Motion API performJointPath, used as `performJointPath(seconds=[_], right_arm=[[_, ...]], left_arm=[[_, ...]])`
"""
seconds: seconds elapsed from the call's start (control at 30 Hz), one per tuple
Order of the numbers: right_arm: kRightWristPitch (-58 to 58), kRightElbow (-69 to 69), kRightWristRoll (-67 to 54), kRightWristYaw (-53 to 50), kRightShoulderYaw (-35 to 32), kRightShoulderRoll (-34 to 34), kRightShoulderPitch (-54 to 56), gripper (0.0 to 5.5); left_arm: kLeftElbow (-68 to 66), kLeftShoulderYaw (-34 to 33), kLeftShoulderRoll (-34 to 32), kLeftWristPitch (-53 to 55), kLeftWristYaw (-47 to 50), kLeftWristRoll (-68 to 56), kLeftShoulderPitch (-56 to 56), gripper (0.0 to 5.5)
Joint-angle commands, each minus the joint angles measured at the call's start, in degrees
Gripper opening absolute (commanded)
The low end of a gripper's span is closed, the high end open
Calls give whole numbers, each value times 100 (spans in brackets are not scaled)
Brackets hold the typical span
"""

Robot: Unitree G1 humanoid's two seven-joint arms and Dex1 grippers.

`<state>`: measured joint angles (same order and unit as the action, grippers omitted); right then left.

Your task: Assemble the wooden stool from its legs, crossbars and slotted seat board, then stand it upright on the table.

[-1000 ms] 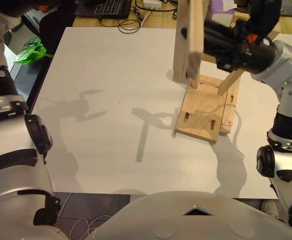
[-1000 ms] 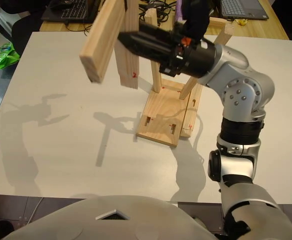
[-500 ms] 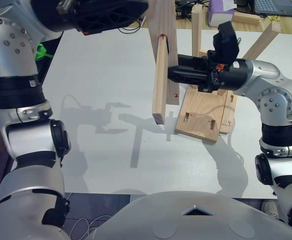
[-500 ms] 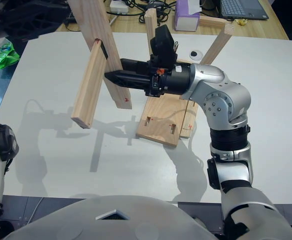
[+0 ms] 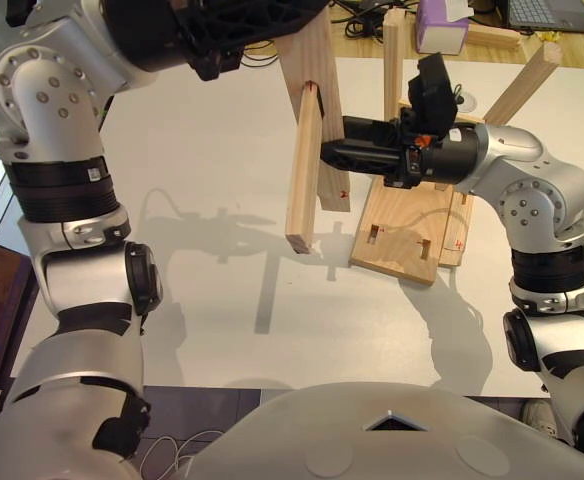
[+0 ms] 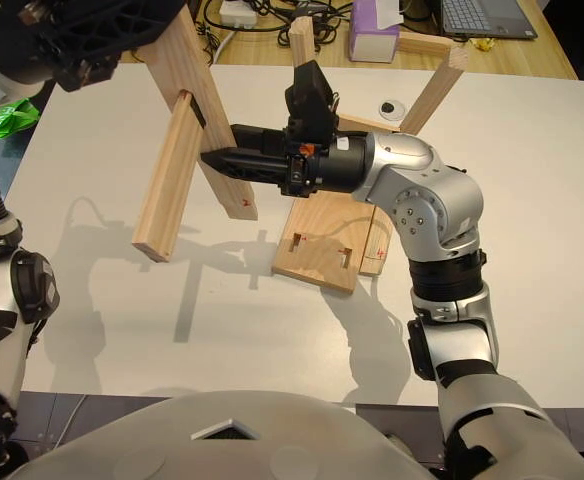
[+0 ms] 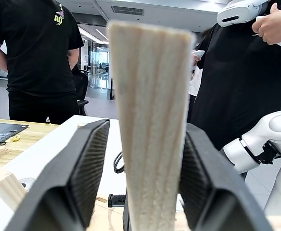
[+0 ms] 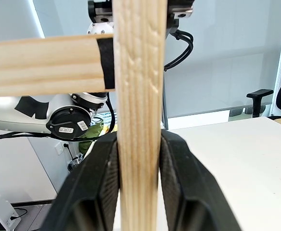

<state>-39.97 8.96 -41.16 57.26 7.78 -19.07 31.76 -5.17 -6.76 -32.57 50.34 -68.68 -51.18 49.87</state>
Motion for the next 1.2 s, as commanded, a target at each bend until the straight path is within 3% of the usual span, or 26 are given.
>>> performJointPath(seconds=[0.03,0.13,0.53,0.57,0.87,1.0,1.2], right_arm=[[65,-6,50,28,20,5,6,102],[95,-52,63,50,36,18,36,102],[406,-203,353,64,169,63,55,102],[455,-227,420,48,190,60,41,139],[1081,-613,1360,349,376,-723,-801,291],[1846,-122,2331,237,643,-1455,-1819,357],[2355,609,2724,-590,-78,-1768,-3188,361]], left_arm=[[3,-64,-10,-30,63,25,7,148],[-3,-93,-33,-27,95,24,-7,109],[13,-96,-6,-56,124,2,-46,106],[-10,-101,1,-72,135,15,-29,106],[-361,-127,-99,-507,573,562,-7,103],[-21,-246,-56,-686,1306,955,-530,103],[1589,-1153,870,-625,3989,982,-1640,103]])
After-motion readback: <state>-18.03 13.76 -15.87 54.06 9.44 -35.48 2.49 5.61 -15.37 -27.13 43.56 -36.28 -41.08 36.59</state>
